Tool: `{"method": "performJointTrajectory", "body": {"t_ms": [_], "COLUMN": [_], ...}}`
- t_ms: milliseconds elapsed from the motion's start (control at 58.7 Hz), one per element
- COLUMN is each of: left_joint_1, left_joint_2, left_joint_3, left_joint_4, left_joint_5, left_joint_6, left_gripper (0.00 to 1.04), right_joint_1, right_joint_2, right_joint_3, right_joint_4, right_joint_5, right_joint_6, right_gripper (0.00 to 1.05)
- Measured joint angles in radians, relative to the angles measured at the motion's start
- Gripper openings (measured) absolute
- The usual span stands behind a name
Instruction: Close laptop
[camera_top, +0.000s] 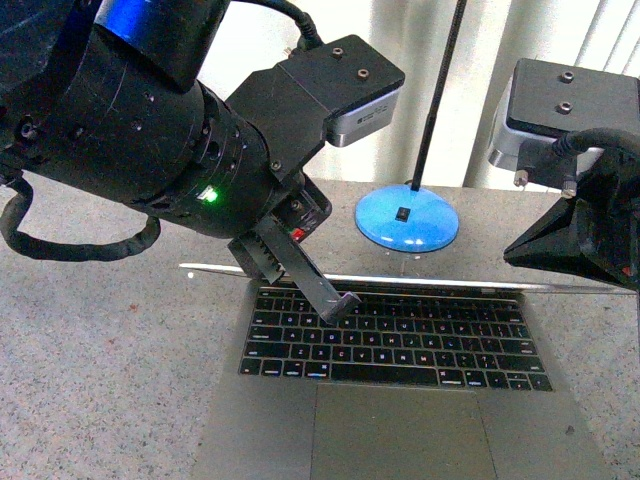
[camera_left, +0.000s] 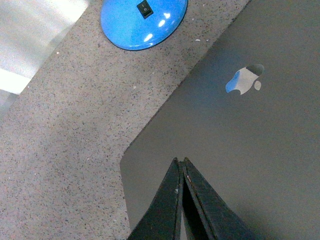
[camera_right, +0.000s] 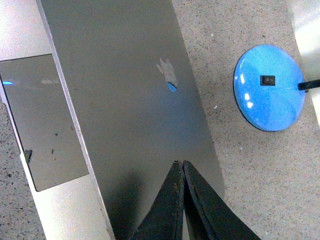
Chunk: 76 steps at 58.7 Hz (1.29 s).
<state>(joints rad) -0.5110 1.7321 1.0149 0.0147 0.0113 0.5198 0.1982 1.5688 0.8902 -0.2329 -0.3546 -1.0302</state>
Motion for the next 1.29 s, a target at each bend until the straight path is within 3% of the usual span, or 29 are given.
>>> {"method": "performJointTrajectory", "body": {"t_ms": [1294], "left_joint_1": [-0.003], "left_joint_2": [0.043], "left_joint_3": [-0.091], "left_joint_4": [0.070], "left_joint_5": [0.050], "left_joint_6": [-0.007], "left_gripper": [0.04], "right_joint_1": [0.021], "right_joint_2": [0.049], "right_joint_3": [-0.103], "right_joint_4": [0.087], "right_joint_5": [-0.008], "right_joint_6": [0.002], "right_gripper": [0.03]}}
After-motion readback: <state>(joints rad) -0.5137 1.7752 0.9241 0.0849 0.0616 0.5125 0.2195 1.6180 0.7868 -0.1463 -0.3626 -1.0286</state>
